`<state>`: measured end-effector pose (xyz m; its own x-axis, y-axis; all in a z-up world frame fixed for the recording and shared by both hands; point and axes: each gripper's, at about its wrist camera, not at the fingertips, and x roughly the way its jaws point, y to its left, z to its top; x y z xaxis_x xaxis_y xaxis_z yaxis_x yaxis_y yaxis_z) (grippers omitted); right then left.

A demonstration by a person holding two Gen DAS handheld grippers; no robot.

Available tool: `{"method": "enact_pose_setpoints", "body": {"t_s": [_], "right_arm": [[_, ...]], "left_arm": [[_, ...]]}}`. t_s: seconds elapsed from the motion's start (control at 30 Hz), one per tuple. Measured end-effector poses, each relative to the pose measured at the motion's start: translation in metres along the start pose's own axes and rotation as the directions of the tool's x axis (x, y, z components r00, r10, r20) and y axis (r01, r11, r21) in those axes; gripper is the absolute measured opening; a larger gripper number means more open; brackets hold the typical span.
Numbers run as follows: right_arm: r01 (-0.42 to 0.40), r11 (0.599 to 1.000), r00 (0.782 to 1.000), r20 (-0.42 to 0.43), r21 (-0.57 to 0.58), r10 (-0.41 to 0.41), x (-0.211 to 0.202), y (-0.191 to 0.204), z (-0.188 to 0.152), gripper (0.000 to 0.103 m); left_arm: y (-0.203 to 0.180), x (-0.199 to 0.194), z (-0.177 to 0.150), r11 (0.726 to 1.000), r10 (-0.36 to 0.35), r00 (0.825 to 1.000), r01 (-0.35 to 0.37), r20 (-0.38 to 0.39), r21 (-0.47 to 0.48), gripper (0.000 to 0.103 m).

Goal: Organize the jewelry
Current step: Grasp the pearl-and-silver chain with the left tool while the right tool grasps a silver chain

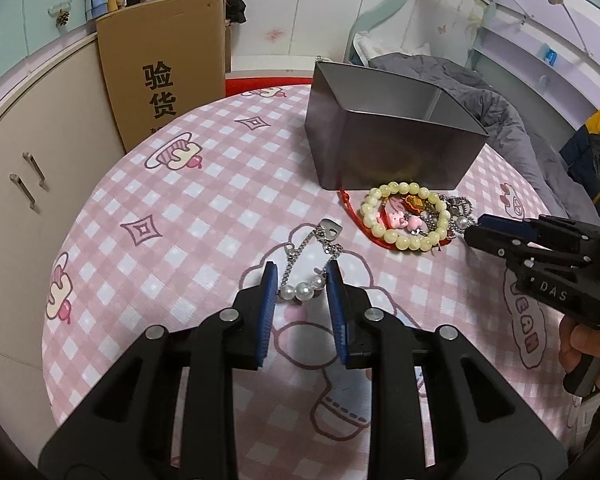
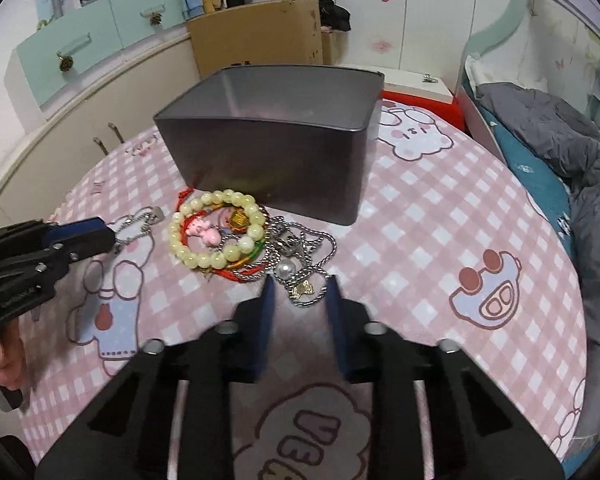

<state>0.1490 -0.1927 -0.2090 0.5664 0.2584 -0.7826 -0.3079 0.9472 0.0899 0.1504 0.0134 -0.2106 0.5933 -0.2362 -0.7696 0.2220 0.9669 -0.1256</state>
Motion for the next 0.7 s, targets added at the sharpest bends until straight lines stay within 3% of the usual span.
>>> {"method": "enact_pose_setpoints", "body": {"t_s": [0.4, 0.7], "right_arm": [[0.002, 1.0, 1.0, 0.03, 0.018, -0.002, -0.012, -0.011, 0.005, 0.013], [-0.051, 0.999, 0.998, -0.02, 0.004, 0.051, 0.009, -0.008, 0.027, 0.014]], "left_arm": [[-0.002, -0.002, -0.001, 1.0, 0.002, 1.0, -0.002, 0.004, 0.01, 0.024], [-0.004, -0.002, -0.001, 1.0, 0.003, 1.0, -0.003, -0.002, 0.019, 0.024]]}}
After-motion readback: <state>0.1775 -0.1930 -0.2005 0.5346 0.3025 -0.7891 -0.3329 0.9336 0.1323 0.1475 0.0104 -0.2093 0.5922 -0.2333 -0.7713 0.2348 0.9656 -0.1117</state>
